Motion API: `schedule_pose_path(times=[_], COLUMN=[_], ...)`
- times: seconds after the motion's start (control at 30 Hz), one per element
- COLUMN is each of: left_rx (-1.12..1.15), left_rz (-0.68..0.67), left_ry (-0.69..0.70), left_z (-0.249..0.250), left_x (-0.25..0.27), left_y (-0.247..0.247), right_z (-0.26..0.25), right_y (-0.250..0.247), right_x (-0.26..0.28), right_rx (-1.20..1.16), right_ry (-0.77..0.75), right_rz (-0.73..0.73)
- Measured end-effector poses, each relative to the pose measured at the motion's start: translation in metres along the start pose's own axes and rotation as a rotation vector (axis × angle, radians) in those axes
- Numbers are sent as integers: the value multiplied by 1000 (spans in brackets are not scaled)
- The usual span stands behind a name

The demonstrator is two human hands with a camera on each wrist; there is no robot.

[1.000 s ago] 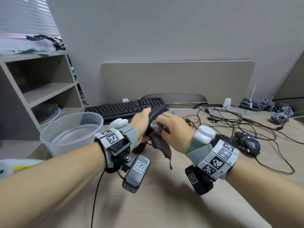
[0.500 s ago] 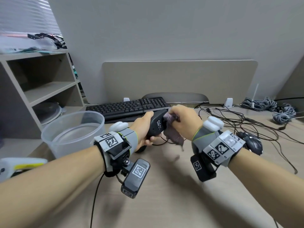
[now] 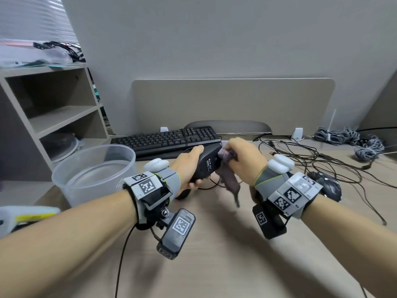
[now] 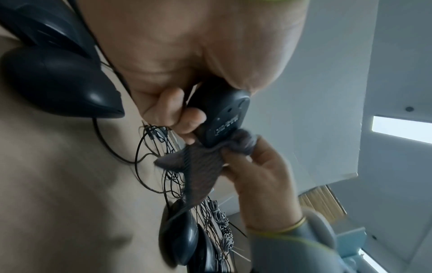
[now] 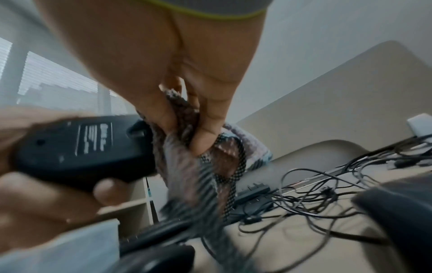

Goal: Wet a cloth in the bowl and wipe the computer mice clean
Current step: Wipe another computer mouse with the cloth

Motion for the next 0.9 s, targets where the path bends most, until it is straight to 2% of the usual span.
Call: schedule_pose_path(times=[0.1,0.23,0.43,0.5,0.63,0.77,0.9], left_rx=[-48,-148,-241,-271,-423,-543,-624], left_rz=[-31,-133,-121,-114,-60,-28,-13], left_ry=[52,108,131,134,164,196,184], left_z=[7,6,7,6,0,-2,1], left_x=[4,10,11,12,10,6,5], left_y=[4,6,3,3,5,3,2], right_z=[-2,2,-23,-23,-16,-30,-32], right_y=[-10,-9,-8,-6,-3,1,6], right_x=[-5,-4,2,2,-3,9,15], right_rx=[-120,-159,-85,-23,173,93,178], right_ry=[20,64,-162,-136,45,-43,-123], right_rz=[101,106,152,112,-104,-4,-60])
Point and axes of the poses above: each hand's wrist, its own x-axis away from the middle knuckle, its own y-axis out of the palm, z = x × y, the point moved 3 cm from there along -x, towards the middle knuckle, and after that the axes turned 6 degrees about -z, right-handed, at the moved point
